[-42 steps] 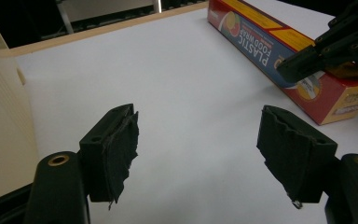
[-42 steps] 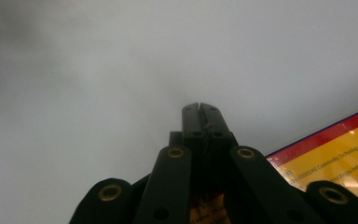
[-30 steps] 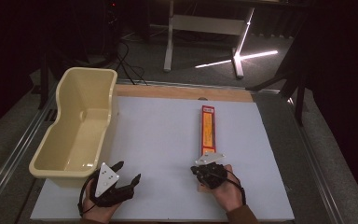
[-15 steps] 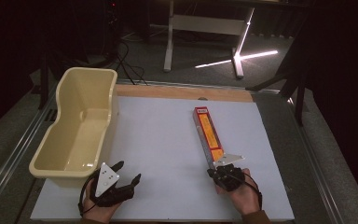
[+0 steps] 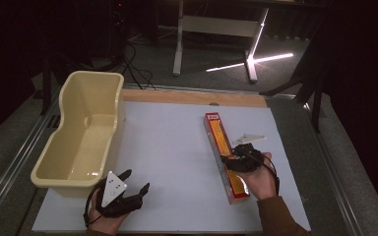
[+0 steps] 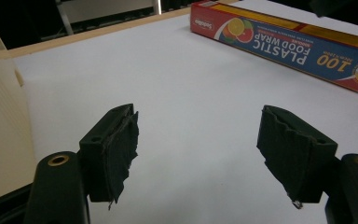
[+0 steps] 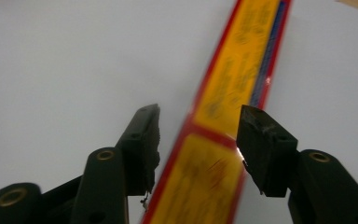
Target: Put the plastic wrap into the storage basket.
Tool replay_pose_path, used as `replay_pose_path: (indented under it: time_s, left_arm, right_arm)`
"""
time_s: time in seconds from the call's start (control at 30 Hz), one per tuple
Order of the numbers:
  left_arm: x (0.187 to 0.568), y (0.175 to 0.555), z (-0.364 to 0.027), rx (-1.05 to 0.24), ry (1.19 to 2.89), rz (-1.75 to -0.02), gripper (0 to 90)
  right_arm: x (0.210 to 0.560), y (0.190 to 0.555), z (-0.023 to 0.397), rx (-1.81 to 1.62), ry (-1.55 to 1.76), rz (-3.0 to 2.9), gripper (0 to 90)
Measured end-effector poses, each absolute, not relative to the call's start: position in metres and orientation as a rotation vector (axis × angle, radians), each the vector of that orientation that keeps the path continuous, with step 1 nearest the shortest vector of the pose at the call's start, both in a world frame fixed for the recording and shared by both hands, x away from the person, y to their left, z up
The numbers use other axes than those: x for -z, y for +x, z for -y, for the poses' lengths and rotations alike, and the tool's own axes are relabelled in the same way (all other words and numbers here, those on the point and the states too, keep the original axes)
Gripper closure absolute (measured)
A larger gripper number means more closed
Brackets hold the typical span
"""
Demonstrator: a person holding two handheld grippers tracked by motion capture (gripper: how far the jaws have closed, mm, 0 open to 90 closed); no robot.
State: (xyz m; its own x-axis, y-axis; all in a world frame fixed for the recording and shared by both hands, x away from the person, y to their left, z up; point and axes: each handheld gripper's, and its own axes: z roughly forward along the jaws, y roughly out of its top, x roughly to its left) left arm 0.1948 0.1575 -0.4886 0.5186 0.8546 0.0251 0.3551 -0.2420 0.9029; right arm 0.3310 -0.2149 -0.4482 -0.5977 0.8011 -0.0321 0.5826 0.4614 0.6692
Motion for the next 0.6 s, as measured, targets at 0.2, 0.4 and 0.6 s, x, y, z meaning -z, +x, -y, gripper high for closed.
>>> replay_pose_path:
  time_s: [0.2, 0.4, 0.6]
  left_arm:
    - [0.489, 0.195, -0.158, -0.667, 1.820, -1.008, 28.5]
    - [0.489, 0.195, -0.158, -0.665, 1.819, -1.008, 28.4]
    - [0.488, 0.195, -0.158, -0.663, 1.816, -1.007, 28.4]
  right_arm:
    - [0.452, 0.367, 0.211, -0.791, 1.264, -2.394, 32.0]
    - [0.464, 0.397, 0.202, -0.675, 1.370, -2.483, 24.1]
    - [0.474, 0.417, 0.192, -0.558, 1.456, -2.554, 21.6]
